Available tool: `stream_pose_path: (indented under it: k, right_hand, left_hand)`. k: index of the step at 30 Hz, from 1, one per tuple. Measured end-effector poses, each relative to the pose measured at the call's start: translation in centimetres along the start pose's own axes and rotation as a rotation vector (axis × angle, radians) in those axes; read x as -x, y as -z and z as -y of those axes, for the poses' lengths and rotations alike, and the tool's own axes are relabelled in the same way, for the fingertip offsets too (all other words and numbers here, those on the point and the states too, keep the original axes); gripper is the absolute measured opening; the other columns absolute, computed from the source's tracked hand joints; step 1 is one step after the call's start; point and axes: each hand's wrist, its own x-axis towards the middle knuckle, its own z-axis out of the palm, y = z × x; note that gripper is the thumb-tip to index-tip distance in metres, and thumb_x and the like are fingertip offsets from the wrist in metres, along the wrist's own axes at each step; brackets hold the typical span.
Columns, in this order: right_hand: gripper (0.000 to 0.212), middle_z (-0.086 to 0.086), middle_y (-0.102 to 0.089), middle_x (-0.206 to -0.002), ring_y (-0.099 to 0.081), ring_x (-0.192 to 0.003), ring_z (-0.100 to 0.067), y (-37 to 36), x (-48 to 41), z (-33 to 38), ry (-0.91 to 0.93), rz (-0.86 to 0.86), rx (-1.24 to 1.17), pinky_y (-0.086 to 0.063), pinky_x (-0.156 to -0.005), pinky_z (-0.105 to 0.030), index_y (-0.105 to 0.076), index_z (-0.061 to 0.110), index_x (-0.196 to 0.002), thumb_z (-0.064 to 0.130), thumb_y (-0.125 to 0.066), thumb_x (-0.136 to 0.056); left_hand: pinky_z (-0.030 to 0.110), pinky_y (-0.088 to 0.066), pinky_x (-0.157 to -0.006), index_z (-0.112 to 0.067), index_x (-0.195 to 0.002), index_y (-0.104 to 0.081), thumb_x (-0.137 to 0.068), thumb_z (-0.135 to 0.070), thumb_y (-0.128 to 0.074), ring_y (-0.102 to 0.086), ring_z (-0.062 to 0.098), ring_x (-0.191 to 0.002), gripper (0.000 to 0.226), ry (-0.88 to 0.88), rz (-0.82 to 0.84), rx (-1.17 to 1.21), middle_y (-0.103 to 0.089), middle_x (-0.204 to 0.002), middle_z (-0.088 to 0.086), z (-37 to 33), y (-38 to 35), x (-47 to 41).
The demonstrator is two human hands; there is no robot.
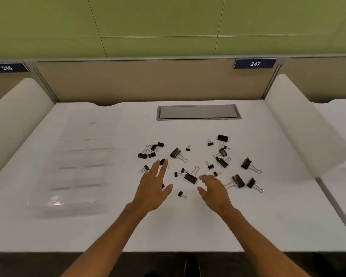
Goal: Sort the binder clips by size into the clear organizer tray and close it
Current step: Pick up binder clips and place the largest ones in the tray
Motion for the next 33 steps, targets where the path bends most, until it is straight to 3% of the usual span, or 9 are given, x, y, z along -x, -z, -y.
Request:
stream_pose_path:
  k: [5,11,20,23,26,29,31,33]
  right_hand:
    - [0.037,-0.004,-0.061,-0.119,-0.059,-0.107,-0.019,-1.1,-2.5,-0.2,-0.026,0.071,0.012,-0.051,-0.087,-0.034,-0.055,0.017,-0.13,0.028,-0.061,-0.096]
    - [0.033,-0.005,-0.057,-0.113,-0.058,-0.098,-0.02,-2.5,-4.9,-0.4,-0.046,0.069,0.039,-0.051,-0.077,-0.032,-0.056,0.014,-0.127,0.024,-0.061,-0.095]
    - [0.03,-0.003,-0.054,-0.113,-0.053,-0.098,-0.018,-4.2,-6.5,-0.9,-0.063,0.075,0.102,-0.041,-0.074,-0.025,-0.058,0.013,-0.124,0.027,-0.06,-0.097]
    - [0.027,-0.002,-0.052,-0.111,-0.054,-0.09,-0.017,-4.4,-6.5,-0.9,-0.051,0.055,0.062,-0.046,-0.073,-0.025,-0.06,0.012,-0.122,0.024,-0.059,-0.097]
    - [0.028,0.0,-0.05,-0.112,-0.054,-0.082,-0.015,-4.2,-6.4,-1.1,-0.076,0.036,-0.008,-0.051,-0.072,-0.025,-0.059,0.013,-0.123,0.021,-0.061,-0.096]
    - [0.025,0.004,-0.05,-0.104,-0.053,-0.074,-0.008,-3.5,-6.4,-1.1,-0.139,-0.042,-0.154,-0.046,-0.065,-0.014,-0.062,0.014,-0.115,0.017,-0.068,-0.091]
    - [0.023,0.003,-0.054,-0.101,-0.057,-0.075,-0.004,-2.9,-6.5,-0.8,-0.217,-0.113,-0.325,-0.046,-0.063,-0.009,-0.064,0.015,-0.108,0.013,-0.072,-0.087]
    - [0.023,0.003,-0.06,-0.102,-0.064,-0.077,-0.004,-2.2,-6.8,-0.4,-0.287,-0.149,-0.524,-0.053,-0.066,-0.013,-0.064,0.019,-0.105,0.012,-0.074,-0.085]
  left_hand:
    - [0.045,-0.019,-0.12,-0.024,-0.155,0.005,-0.098,-0.047,-0.044,-0.008,0.024,-0.151,0.079,0.035,0.114,-0.077,0.0,-0.164,0.008,-0.1,-0.7,-3.5]
    - [0.043,-0.023,-0.119,-0.021,-0.156,-0.006,-0.098,-0.044,-0.047,-0.019,0.026,-0.149,0.075,0.083,0.136,-0.049,-0.013,-0.163,0.01,0.8,-2.1,-7.8]
    - [0.042,-0.03,-0.115,-0.014,-0.154,-0.019,-0.1,-0.036,-0.048,-0.031,0.025,-0.143,0.065,0.02,0.159,-0.035,-0.027,-0.158,0.01,2.8,-3.5,-12.9]
    - [0.042,-0.032,-0.114,-0.016,-0.155,-0.017,-0.101,-0.034,-0.046,-0.033,0.025,-0.142,0.064,-0.02,0.203,-0.057,-0.025,-0.16,0.008,3.5,-3.6,-15.3]
    - [0.04,-0.03,-0.115,-0.016,-0.156,-0.012,-0.1,-0.03,-0.05,-0.027,0.025,-0.145,0.069,-0.073,0.25,-0.134,-0.016,-0.162,0.008,3.7,-3.4,-17.7]
    - [0.039,-0.03,-0.114,-0.016,-0.156,-0.009,-0.098,-0.019,-0.056,-0.025,0.026,-0.145,0.075,-0.161,0.307,-0.228,-0.01,-0.164,0.008,4.0,-3.2,-19.8]
    - [0.041,-0.032,-0.114,-0.015,-0.155,-0.012,-0.096,-0.012,-0.057,-0.026,0.028,-0.144,0.075,-0.222,0.334,-0.302,-0.011,-0.163,0.009,4.1,-3.2,-20.8]
    - [0.042,-0.034,-0.111,-0.012,-0.154,-0.018,-0.094,-0.006,-0.057,-0.031,0.027,-0.141,0.072,-0.277,0.342,-0.376,-0.019,-0.161,0.011,4.0,-3.2,-21.5]
